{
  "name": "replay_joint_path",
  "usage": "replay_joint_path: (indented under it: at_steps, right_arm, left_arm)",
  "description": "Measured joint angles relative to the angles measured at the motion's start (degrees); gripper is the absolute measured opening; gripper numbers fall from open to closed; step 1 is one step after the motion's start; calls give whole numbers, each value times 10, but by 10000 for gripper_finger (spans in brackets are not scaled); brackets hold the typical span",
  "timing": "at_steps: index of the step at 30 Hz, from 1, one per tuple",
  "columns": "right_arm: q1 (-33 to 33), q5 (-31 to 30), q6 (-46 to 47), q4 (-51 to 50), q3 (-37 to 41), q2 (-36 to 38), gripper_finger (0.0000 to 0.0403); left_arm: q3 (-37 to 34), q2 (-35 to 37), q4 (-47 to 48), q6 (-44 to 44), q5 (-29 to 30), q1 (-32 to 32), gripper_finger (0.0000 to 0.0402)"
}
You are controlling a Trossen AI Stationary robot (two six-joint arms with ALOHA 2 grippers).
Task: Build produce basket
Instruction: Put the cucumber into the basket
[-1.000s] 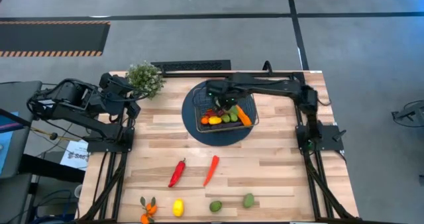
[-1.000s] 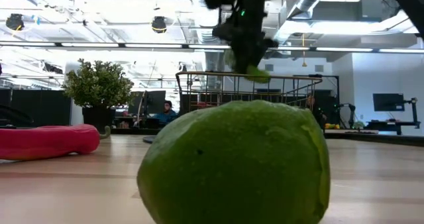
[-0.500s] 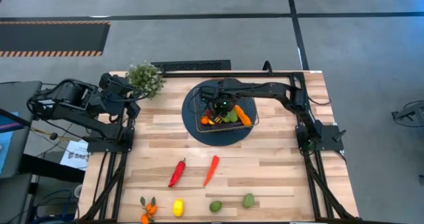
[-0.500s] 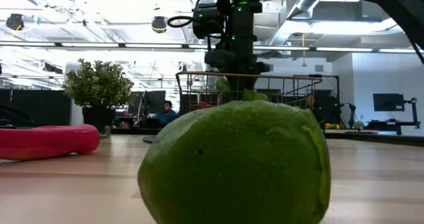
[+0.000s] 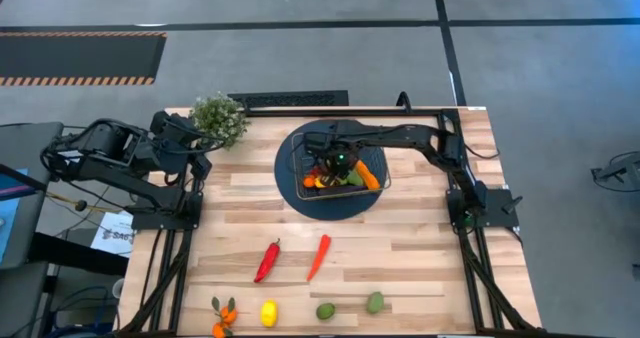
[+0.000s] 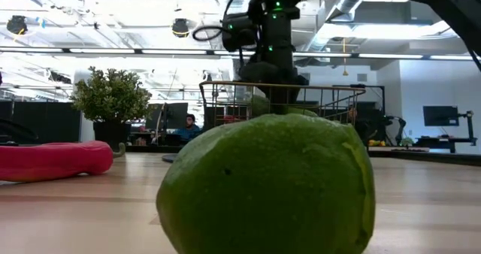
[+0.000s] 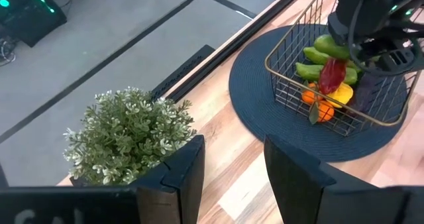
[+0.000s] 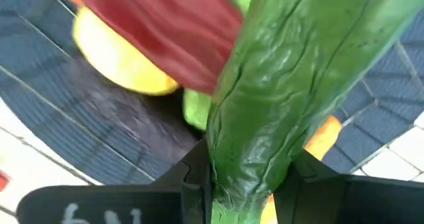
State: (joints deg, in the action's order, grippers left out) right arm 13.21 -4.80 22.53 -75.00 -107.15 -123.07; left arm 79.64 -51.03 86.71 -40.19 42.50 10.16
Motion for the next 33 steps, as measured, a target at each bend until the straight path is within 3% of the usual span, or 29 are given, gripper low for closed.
replay_joint_path:
  at_steps: [17,19,23,26,33]
  right_arm:
    - [7,3,-6,25,56,1,105]
    - [4,3,-6,25,56,1,139]
    - [-1,3,-7,26,56,1,245]
    - [-3,3,-6,21,56,1,296]
    - [-9,-2,-8,-45,13,4,319]
  left_arm:
    - [0,0,0,-12,0,0,144]
    - [0,0,0,-12,0,0,144]
    - [0,0,0,-12,0,0,144]
    - [0,0,0,-12,0,0,144]
    - [0,0,0,-12,0,0,144]
